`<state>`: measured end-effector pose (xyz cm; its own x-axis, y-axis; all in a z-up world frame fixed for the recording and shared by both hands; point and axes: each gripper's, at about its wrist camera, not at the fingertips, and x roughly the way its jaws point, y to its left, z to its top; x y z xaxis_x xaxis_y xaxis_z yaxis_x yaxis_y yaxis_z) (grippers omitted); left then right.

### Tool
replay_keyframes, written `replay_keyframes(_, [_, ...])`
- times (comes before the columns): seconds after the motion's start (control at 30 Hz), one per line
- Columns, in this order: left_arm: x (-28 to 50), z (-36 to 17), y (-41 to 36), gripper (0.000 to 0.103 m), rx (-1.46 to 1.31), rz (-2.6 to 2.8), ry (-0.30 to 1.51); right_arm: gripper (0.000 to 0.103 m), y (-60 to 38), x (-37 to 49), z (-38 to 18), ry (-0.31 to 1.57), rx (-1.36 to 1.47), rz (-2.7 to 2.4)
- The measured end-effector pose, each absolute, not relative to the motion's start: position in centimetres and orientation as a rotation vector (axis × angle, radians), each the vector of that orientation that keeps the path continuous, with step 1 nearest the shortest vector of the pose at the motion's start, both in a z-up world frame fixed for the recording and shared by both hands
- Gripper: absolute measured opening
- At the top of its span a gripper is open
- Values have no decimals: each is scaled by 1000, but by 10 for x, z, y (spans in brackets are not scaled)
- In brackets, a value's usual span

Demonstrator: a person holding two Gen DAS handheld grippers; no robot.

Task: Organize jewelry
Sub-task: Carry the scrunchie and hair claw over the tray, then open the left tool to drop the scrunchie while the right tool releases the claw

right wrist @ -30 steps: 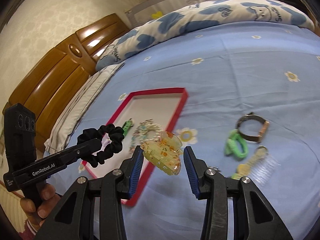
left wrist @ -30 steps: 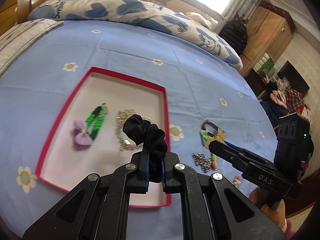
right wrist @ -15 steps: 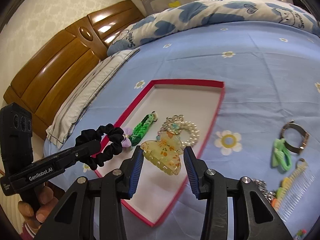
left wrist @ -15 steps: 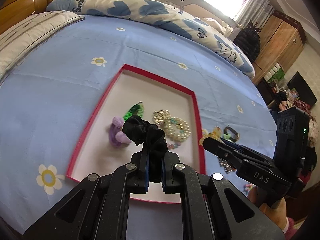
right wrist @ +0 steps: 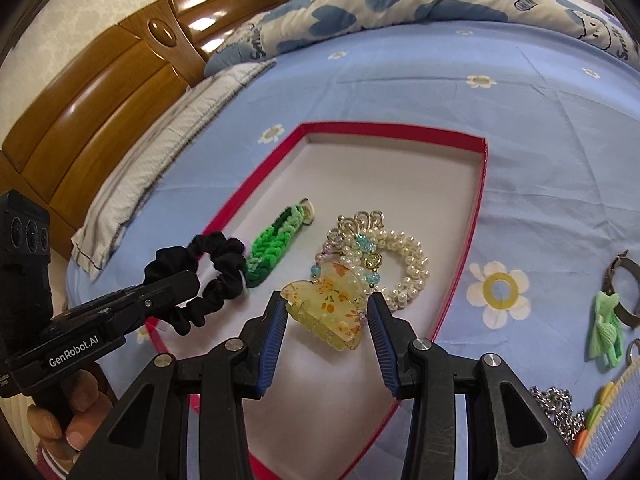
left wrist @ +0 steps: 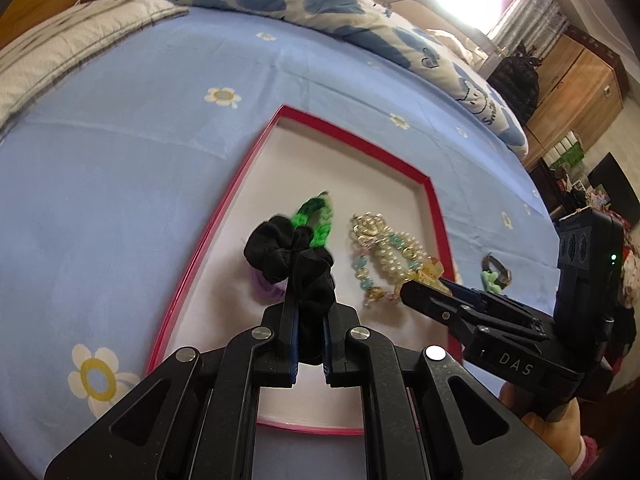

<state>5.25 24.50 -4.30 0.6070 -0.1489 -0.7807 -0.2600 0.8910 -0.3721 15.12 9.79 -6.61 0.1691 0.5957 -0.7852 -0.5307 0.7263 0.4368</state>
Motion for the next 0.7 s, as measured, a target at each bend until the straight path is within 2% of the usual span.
replay_keyframes(0.47, [53, -61, 247, 11, -488, 108, 986, 45, 105, 154, -73, 1162, 27, 798])
replay_keyframes(0.63, [53, -58, 243, 26, -461, 113, 991, 45, 106, 154, -73, 1168, 29, 800])
replay_keyframes(0.7, [53, -57, 241, 26, -452, 117, 993, 45, 105, 154, -73, 1172, 39, 803])
